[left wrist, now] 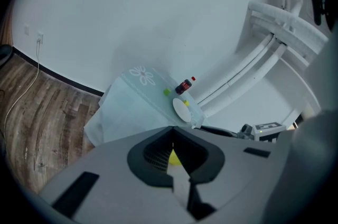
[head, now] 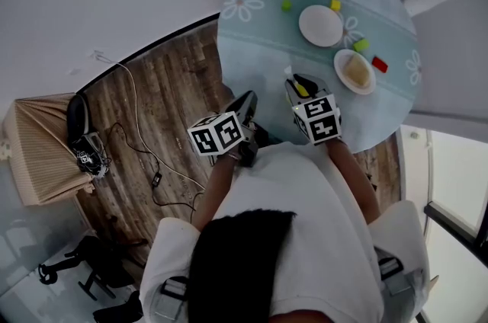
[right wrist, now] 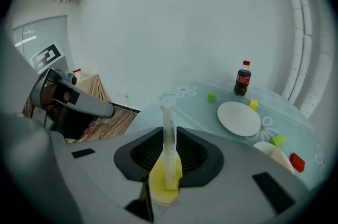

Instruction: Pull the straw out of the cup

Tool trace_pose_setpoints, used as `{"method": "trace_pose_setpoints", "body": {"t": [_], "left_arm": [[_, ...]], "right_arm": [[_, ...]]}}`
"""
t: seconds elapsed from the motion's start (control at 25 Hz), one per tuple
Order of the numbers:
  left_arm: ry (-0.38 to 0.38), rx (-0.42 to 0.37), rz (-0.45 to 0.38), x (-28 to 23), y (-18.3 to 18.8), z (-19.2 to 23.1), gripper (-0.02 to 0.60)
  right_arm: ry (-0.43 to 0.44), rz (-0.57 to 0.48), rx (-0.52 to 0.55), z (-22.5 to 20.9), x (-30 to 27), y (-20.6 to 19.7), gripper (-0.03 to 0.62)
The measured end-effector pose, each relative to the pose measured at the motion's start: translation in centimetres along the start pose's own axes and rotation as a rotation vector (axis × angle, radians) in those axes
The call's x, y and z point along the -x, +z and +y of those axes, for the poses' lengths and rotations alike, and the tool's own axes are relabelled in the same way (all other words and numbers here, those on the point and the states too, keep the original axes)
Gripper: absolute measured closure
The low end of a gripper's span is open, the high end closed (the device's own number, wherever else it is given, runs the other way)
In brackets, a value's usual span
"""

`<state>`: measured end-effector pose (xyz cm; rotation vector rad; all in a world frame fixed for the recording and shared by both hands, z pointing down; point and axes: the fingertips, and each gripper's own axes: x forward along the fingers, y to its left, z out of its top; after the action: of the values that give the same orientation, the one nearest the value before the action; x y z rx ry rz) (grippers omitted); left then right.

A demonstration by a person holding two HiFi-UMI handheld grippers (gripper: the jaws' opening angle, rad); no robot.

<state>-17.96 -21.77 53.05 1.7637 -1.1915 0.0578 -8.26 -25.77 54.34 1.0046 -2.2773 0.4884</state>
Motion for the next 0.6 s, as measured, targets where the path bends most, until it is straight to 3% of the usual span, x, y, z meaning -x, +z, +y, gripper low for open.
{"method": "trace_pose_setpoints", "body": {"t": [0.6], "left_arm": [[0.028,0.007,0.002,0.01,-0.25,0.41,0.574]], "right_arm": [[-0.001,-0.011,0.035,0.19,0.13,0.10,0.534]]}}
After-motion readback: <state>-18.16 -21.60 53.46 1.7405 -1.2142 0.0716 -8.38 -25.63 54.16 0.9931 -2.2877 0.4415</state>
